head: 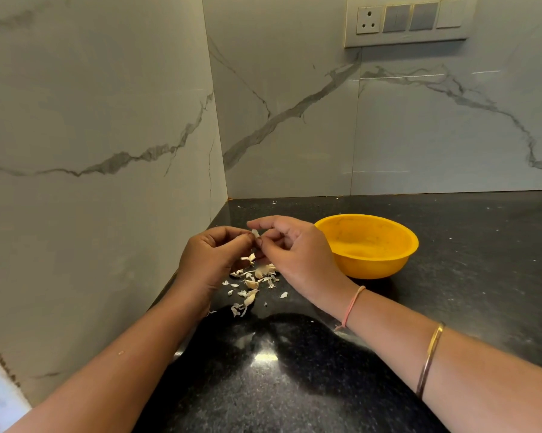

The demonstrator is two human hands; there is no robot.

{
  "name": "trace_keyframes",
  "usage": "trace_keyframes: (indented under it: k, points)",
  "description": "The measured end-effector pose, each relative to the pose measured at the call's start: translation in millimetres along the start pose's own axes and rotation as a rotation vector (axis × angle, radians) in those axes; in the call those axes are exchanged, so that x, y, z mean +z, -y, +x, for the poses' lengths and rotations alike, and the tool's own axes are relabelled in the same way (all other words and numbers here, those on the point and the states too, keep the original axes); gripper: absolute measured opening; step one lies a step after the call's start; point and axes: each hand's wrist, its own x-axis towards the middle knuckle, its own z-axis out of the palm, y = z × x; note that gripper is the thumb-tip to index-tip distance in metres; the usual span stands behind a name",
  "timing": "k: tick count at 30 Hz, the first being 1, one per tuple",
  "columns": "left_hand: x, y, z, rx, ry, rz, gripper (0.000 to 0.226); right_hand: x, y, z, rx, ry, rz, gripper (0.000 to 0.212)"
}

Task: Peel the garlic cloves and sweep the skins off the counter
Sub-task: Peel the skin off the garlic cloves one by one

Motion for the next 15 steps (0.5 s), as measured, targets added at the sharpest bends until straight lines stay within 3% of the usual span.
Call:
trace_keyframes:
  k: [6, 15]
  points:
    - [-0.7, -0.3, 0.0, -0.033, 0.042, -0.025, 0.014, -0.4, 1.2, -1.1, -0.102, 0.006, -0.165, 0.027]
    - [-1.4, 3.5, 2.3, 0.004, 0.028, 0.028, 0.016, 1.3, 0.0, -0.7, -0.105, -0.005, -0.177, 0.026]
